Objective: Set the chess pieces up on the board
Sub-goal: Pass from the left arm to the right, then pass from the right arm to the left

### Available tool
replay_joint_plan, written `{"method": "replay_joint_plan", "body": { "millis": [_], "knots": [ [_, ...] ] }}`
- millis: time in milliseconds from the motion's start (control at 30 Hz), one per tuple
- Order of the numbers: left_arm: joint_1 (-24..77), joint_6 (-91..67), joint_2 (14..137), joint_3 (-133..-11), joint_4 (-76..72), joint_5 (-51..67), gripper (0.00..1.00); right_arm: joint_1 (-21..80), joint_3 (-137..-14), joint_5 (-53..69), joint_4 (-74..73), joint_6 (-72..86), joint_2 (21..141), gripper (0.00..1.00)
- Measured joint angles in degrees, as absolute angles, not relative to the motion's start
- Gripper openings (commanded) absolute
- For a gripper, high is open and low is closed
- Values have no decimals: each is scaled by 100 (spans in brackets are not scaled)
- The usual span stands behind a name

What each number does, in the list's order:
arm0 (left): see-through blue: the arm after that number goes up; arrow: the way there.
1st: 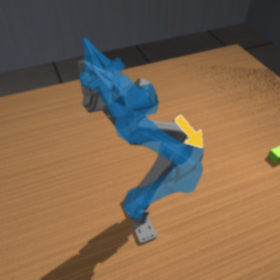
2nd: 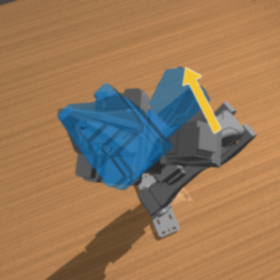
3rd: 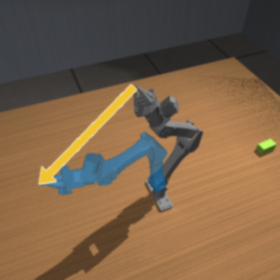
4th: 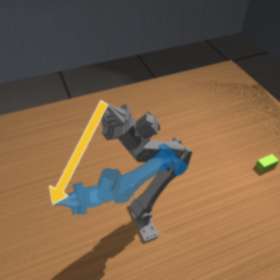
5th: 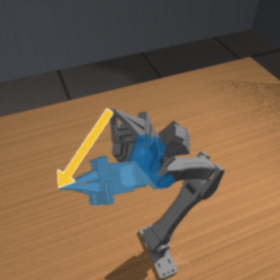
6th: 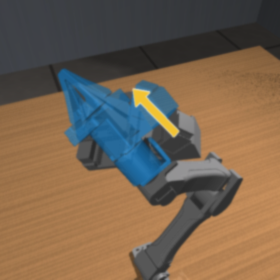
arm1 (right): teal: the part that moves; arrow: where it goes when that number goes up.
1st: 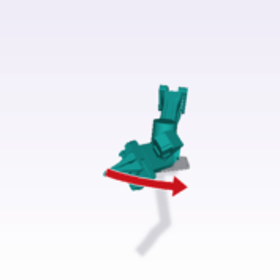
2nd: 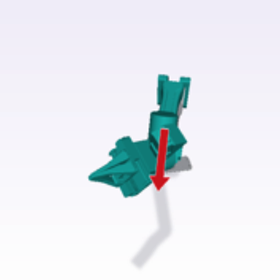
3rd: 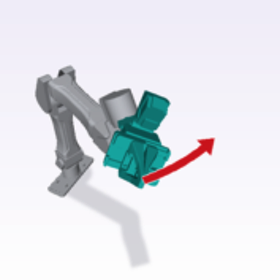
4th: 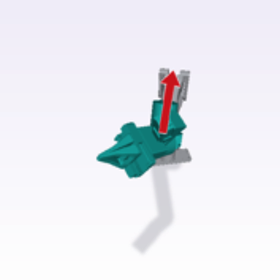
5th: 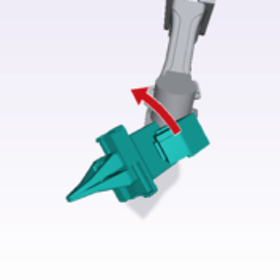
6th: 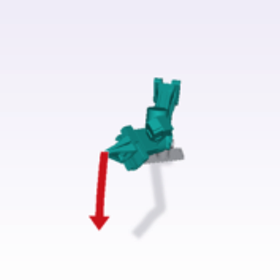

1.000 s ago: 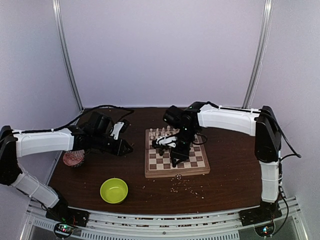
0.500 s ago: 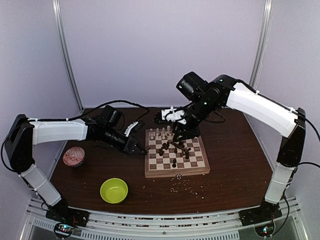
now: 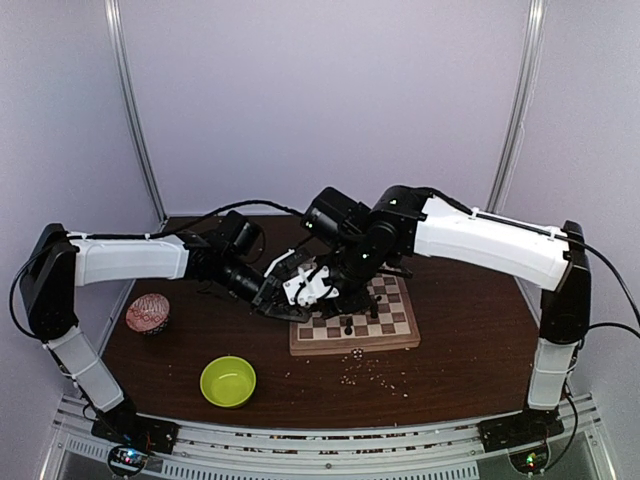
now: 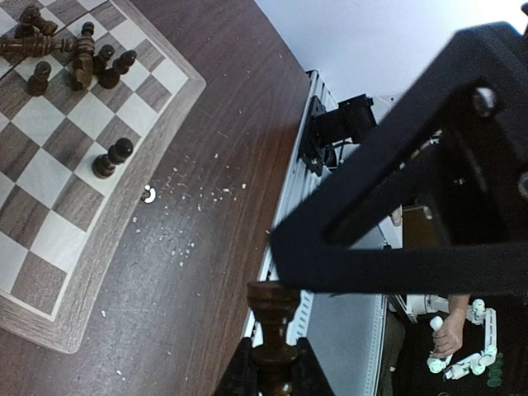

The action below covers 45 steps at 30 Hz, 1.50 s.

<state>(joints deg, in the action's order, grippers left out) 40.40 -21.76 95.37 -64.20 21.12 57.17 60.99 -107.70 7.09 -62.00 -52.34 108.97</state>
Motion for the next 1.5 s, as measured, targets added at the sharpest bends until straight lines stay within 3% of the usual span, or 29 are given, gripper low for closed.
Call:
{"method": "replay_joint_plan", "body": {
  "millis": [467, 667, 800, 1000, 1267, 1500],
  "knots": [
    [4139, -2174, 9588, -6420, 2139, 6055, 8, 6241, -10720, 510, -6016, -5378, 11091, 40],
    [4163, -2174, 9625, -6420, 2143, 6101, 8, 6353, -10654, 508, -5929, -5422, 11091, 24],
    [4169, -2176, 9625, -6420, 2145, 6132, 18, 6379, -10654, 504, -5937, -5398, 11102, 14],
    [4165, -2154, 9618, -6495, 2226, 6062, 34, 6329, -10547, 473, -5874, -5339, 11100, 10],
    [3852, -2117, 9105, -6541, 2294, 5564, 42, 5610, -10383, 1210, -5892, -4847, 10801, 10],
    [3802, -1887, 8490, -6702, 1944, 4480, 43, 4311, -10304, 2825, -5817, -3861, 10130, 10]
  ]
}}
